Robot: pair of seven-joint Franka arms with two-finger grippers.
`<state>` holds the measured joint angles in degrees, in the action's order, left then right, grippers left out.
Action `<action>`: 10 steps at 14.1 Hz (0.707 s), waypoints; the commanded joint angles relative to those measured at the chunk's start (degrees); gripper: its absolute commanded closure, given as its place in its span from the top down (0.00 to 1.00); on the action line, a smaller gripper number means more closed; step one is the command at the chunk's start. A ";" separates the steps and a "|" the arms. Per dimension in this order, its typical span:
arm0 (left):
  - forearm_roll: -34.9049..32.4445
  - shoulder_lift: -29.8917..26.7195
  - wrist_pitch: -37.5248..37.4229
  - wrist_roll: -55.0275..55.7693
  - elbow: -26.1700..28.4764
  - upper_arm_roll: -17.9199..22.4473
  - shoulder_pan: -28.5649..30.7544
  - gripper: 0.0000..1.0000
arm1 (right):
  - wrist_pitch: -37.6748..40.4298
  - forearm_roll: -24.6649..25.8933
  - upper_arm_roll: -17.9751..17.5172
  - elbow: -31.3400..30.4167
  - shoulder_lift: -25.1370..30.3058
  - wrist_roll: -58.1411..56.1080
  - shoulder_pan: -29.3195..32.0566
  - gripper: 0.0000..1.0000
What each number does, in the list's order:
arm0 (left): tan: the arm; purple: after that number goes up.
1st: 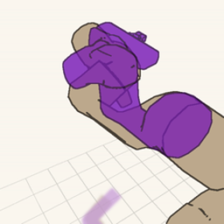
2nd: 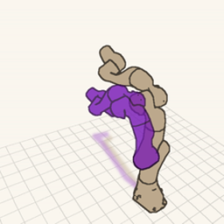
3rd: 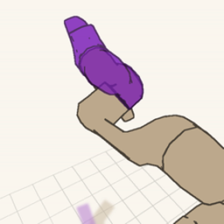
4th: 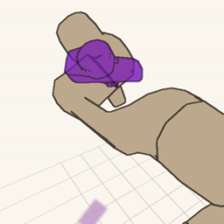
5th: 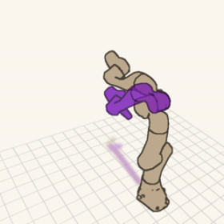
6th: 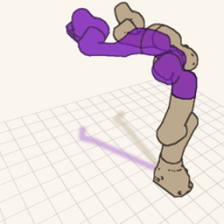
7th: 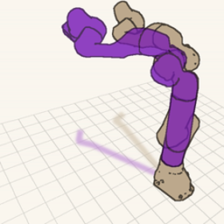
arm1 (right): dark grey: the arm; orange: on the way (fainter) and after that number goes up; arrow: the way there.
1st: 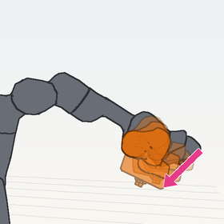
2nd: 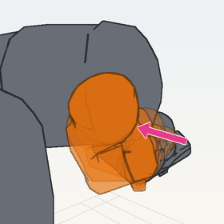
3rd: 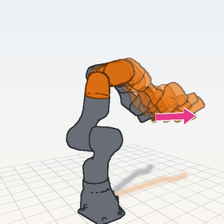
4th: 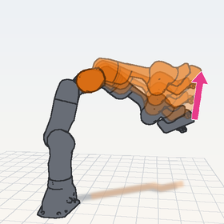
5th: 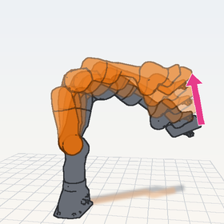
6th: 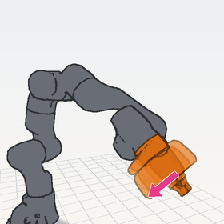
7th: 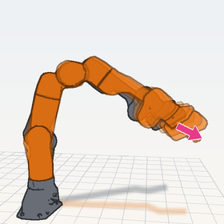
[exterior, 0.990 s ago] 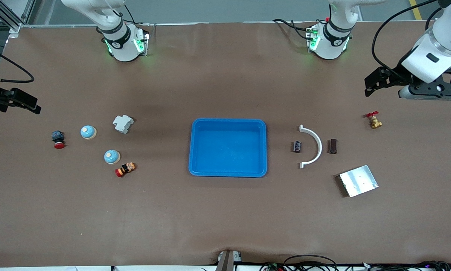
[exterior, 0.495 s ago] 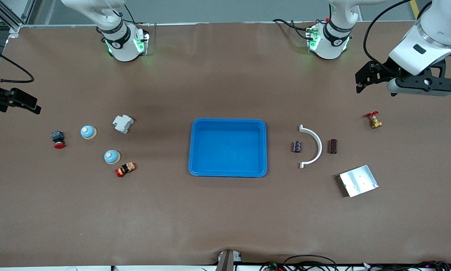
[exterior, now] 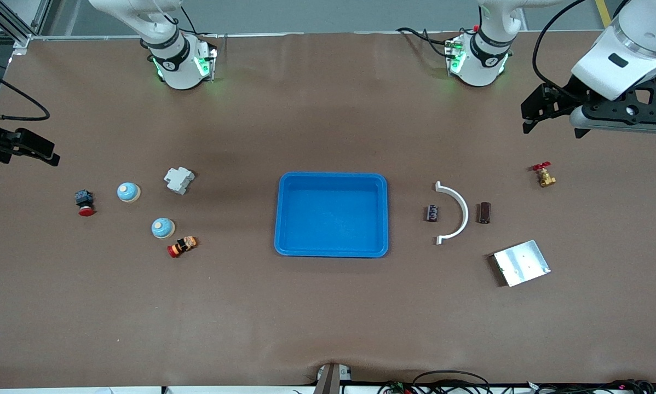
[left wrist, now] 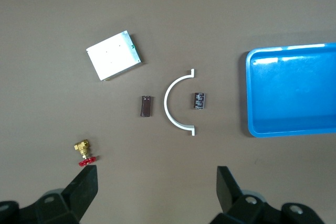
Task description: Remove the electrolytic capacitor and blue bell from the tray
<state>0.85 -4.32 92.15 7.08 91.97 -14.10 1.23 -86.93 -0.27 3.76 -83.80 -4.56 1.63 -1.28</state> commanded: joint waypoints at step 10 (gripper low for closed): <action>-1.37 -0.07 -1.27 -0.04 -1.01 0.39 0.62 1.00 | 0.01 -0.96 -0.60 0.57 -0.28 -0.75 1.01 1.00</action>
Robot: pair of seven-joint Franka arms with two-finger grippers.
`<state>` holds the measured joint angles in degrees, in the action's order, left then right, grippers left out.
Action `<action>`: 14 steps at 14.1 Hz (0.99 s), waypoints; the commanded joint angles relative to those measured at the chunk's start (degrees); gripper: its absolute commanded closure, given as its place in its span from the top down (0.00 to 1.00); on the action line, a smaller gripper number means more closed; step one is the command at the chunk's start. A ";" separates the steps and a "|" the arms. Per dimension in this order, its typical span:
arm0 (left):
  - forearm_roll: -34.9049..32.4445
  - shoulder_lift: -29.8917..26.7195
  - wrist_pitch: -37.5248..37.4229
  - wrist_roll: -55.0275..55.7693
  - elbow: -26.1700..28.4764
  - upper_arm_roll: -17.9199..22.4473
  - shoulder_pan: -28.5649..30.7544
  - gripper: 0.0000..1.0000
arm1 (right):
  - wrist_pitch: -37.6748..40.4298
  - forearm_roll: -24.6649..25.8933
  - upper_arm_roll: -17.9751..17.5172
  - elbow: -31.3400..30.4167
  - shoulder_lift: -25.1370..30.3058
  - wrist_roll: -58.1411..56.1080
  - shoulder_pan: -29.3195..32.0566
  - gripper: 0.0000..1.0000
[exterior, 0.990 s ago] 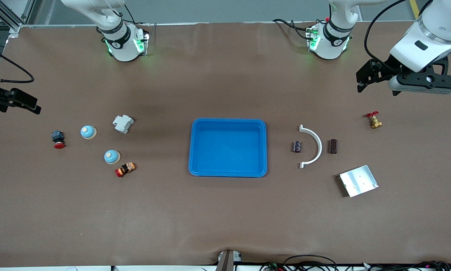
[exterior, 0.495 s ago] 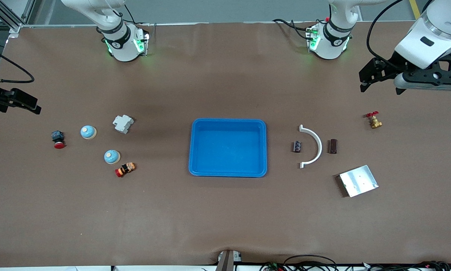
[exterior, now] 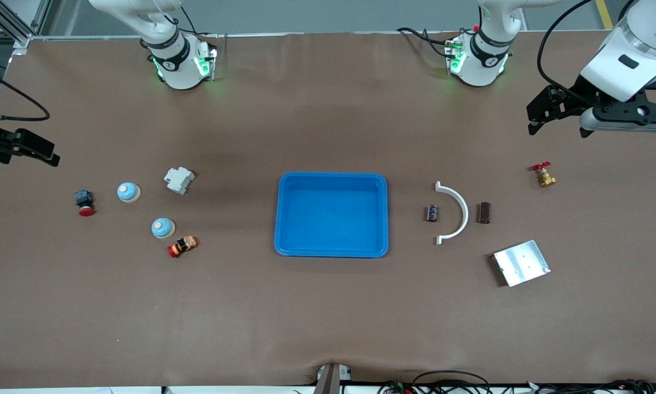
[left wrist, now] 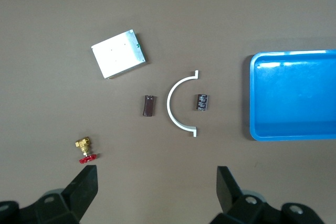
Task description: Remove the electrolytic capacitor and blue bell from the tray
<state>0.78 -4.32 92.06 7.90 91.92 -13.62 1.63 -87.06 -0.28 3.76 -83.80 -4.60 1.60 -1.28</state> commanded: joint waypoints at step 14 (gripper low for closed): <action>-1.31 0.19 -1.44 -2.63 -1.13 0.35 0.21 1.00 | -0.30 -2.10 -0.68 0.57 -0.23 -0.81 1.10 1.00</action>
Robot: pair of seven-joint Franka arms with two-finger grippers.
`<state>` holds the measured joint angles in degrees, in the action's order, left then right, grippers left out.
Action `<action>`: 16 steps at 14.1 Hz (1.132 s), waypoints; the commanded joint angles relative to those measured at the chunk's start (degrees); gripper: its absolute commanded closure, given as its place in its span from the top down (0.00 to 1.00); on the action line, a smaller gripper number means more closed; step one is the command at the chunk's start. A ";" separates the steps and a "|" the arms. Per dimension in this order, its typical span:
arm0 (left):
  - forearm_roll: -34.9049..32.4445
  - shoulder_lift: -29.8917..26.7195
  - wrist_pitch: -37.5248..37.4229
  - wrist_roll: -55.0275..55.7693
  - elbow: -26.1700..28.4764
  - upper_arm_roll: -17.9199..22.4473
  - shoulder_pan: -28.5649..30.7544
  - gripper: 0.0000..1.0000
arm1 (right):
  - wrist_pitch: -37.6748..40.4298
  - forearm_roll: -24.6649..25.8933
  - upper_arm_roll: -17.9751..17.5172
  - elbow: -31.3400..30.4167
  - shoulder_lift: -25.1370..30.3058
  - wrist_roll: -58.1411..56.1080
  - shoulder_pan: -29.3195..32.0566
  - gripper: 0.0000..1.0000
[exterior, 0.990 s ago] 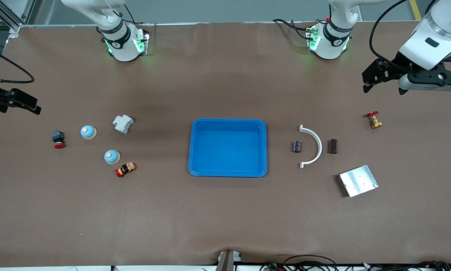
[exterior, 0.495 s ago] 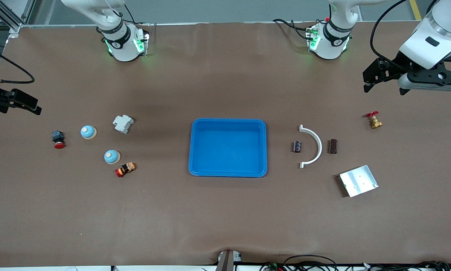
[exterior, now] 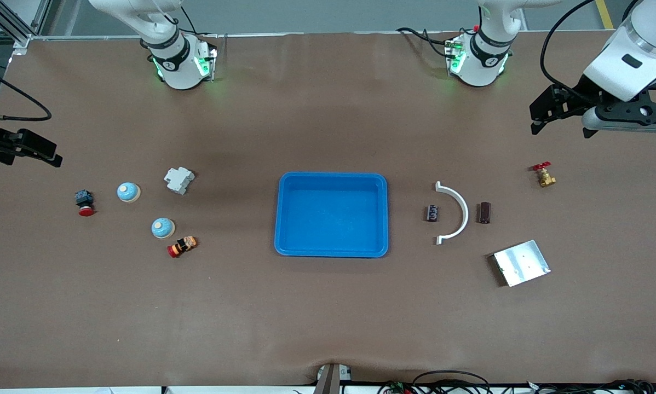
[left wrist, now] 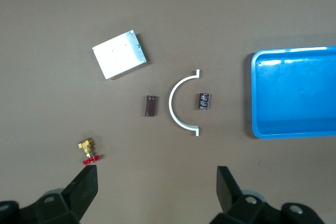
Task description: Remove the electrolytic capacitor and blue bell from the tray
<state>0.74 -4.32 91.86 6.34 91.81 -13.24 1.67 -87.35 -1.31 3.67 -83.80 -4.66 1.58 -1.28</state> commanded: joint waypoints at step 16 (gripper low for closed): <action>-3.20 0.01 -1.33 -0.37 -1.11 -0.38 0.09 1.00 | 0.16 -1.51 -0.59 0.57 -0.26 -0.96 1.54 1.00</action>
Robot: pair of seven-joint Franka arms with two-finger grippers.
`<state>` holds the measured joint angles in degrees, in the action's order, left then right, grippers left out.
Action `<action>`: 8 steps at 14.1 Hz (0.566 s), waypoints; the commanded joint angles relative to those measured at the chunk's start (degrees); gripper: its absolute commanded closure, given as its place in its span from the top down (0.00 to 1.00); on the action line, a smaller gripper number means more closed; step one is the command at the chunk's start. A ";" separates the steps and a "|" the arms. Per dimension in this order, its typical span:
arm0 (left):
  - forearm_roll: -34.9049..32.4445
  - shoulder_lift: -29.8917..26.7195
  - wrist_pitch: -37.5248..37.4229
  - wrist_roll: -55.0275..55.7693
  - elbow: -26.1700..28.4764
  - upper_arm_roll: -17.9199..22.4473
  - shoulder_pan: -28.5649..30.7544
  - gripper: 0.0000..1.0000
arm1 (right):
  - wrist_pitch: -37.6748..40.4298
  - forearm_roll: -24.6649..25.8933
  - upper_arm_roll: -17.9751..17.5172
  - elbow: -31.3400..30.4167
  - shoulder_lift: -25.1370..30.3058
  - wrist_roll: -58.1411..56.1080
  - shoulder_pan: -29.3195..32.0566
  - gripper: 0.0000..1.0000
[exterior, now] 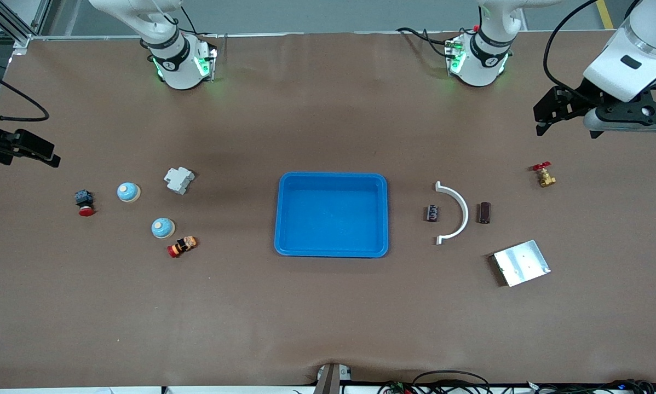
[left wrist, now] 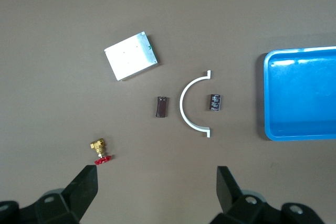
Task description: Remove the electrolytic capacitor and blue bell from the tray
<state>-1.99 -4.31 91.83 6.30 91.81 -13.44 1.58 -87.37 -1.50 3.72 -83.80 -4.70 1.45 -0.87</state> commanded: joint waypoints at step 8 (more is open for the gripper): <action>-0.03 -0.08 -1.21 -0.33 -1.11 -0.18 0.18 1.00 | 0.70 -1.31 -0.56 0.48 -0.13 -0.92 1.84 1.00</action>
<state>-1.99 -4.31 91.83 6.30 91.67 -13.44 1.58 -87.25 -1.67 3.76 -83.80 -4.71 1.45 -0.65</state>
